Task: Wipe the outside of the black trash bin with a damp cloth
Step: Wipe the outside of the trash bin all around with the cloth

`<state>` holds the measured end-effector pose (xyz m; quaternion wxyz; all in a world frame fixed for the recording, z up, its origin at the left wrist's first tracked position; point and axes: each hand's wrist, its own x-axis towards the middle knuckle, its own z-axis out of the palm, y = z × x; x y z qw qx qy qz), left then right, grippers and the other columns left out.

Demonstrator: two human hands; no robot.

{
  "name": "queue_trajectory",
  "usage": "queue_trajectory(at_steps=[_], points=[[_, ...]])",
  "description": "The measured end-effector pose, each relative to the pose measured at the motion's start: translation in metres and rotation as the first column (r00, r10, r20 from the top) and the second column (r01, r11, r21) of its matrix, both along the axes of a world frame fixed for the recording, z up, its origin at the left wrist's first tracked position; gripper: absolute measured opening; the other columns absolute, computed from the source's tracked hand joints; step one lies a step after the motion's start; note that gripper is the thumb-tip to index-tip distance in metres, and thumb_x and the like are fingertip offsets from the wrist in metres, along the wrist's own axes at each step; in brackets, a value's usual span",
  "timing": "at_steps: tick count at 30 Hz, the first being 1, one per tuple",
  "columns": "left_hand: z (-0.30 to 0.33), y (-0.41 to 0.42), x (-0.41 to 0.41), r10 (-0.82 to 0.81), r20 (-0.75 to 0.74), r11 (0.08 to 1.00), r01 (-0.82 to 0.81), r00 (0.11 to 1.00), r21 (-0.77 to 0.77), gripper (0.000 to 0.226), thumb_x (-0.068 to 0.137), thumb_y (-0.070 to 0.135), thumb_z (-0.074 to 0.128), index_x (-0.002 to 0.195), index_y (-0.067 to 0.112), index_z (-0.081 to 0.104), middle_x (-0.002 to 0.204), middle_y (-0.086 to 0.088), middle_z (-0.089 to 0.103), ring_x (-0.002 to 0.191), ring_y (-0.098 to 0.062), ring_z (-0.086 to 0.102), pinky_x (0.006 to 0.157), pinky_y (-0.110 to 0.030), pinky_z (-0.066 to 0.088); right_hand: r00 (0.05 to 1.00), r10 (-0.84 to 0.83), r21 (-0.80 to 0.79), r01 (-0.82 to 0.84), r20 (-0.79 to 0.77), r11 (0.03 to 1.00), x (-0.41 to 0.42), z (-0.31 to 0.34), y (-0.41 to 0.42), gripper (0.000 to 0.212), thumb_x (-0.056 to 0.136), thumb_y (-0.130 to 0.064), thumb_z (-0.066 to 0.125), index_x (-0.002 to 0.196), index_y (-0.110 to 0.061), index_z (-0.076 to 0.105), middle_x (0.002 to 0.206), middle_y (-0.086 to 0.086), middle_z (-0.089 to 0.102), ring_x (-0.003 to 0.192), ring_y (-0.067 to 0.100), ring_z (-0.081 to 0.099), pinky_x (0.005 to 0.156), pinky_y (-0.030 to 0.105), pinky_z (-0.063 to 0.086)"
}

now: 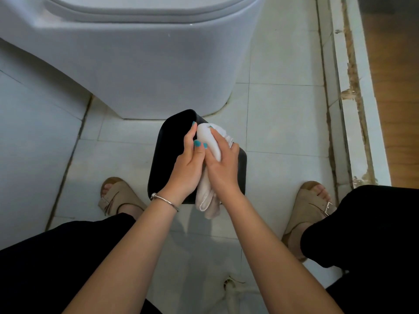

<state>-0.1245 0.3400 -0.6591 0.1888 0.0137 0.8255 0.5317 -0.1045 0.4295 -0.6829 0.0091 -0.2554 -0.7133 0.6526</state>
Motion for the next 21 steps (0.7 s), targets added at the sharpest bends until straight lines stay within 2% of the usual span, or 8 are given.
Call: queue_trajectory(at_steps=[2, 4, 6, 10, 12, 17, 19, 21], points=[[0.002, 0.005, 0.003, -0.004, 0.005, 0.999, 0.004, 1.000, 0.050, 0.052, 0.097, 0.051, 0.021, 0.148, 0.043, 0.014, 0.116, 0.032, 0.042, 0.094, 0.025, 0.047, 0.082, -0.005, 0.036, 1.000, -0.011, 0.010, 0.011, 0.007, 1.000, 0.002, 0.002, 0.004, 0.046, 0.093, -0.036, 0.059, 0.136, -0.040, 0.047, 0.122, 0.000, 0.036, 0.114, 0.010, 0.044, 0.089, 0.009, 0.033], [0.003, 0.007, 0.004, 0.016, 0.003, 0.997, -0.016, 1.000, 0.081, 0.066, 0.087, 0.061, 0.017, 0.149, 0.039, 0.015, 0.121, 0.036, 0.035, 0.095, 0.033, 0.040, 0.082, 0.001, 0.032, 1.000, -0.007, 0.011, 0.007, 0.006, 1.000, 0.002, 0.004, 0.005, 0.046, 0.093, -0.035, 0.060, 0.137, -0.040, 0.047, 0.123, 0.000, 0.036, 0.113, 0.009, 0.044, 0.088, 0.006, 0.032], [0.004, 0.005, 0.005, 0.034, 0.011, 0.996, -0.035, 0.999, 0.081, 0.068, 0.086, 0.060, 0.016, 0.150, 0.035, 0.014, 0.114, 0.039, 0.036, 0.088, 0.036, 0.040, 0.076, 0.006, 0.032, 1.000, 0.021, -0.005, -0.021, 0.009, 1.000, 0.003, 0.006, 0.001, 0.046, 0.093, -0.035, 0.060, 0.137, -0.039, 0.048, 0.121, -0.002, 0.034, 0.101, -0.001, 0.045, 0.078, -0.004, 0.030], [-0.001, 0.002, 0.008, 0.123, 0.005, 0.988, -0.123, 0.992, 0.088, 0.055, 0.098, 0.053, 0.016, 0.150, 0.035, 0.015, 0.097, 0.044, 0.043, 0.083, 0.031, 0.049, 0.071, 0.001, 0.036, 0.999, 0.047, -0.090, -0.045, 0.013, 0.995, 0.009, 0.008, -0.011, 0.042, 0.094, -0.034, 0.058, 0.135, -0.040, 0.050, 0.121, 0.000, 0.036, 0.093, -0.012, 0.046, 0.073, -0.006, 0.036], [-0.003, 0.003, 0.008, 0.151, 0.013, 0.983, -0.152, 0.988, 0.106, 0.060, 0.093, 0.057, 0.017, 0.149, 0.036, 0.018, 0.092, 0.049, 0.048, 0.087, 0.028, 0.051, 0.074, -0.003, 0.037, 0.999, 0.042, -0.095, -0.040, 0.022, 0.995, 0.010, 0.011, -0.013, 0.042, 0.095, -0.036, 0.056, 0.136, -0.040, 0.048, 0.123, 0.000, 0.036, 0.096, -0.009, 0.046, 0.074, -0.003, 0.038], [-0.002, 0.008, 0.010, 0.141, 0.006, 0.986, -0.141, 0.990, 0.092, 0.058, 0.094, 0.057, 0.015, 0.149, 0.037, 0.017, 0.103, 0.057, 0.033, 0.089, 0.038, 0.039, 0.077, 0.004, 0.030, 1.000, 0.011, 0.050, -0.012, 0.022, 0.999, 0.012, 0.015, -0.011, 0.046, 0.093, -0.040, 0.058, 0.137, -0.039, 0.047, 0.121, 0.001, 0.039, 0.110, 0.012, 0.048, 0.090, 0.016, 0.041], [0.000, 0.008, 0.012, 0.134, 0.018, 0.990, -0.134, 0.991, 0.052, 0.051, 0.101, 0.049, 0.015, 0.150, 0.035, 0.015, 0.101, 0.051, 0.034, 0.081, 0.039, 0.038, 0.071, 0.007, 0.029, 1.000, 0.006, 0.072, -0.007, 0.020, 0.997, 0.013, 0.012, -0.012, 0.047, 0.091, -0.042, 0.060, 0.136, -0.039, 0.048, 0.119, 0.000, 0.039, 0.112, 0.016, 0.048, 0.095, 0.024, 0.043], [0.003, 0.007, 0.012, 0.128, 0.007, 0.992, -0.128, 0.992, -0.002, 0.049, 0.101, 0.045, 0.017, 0.150, 0.037, 0.013, 0.097, 0.040, 0.038, 0.076, 0.033, 0.045, 0.067, 0.004, 0.034, 1.000, 0.008, 0.101, -0.009, 0.012, 0.995, 0.014, 0.006, -0.012, 0.048, 0.090, -0.041, 0.062, 0.136, -0.038, 0.049, 0.116, 0.001, 0.040, 0.110, 0.018, 0.049, 0.093, 0.024, 0.042]])
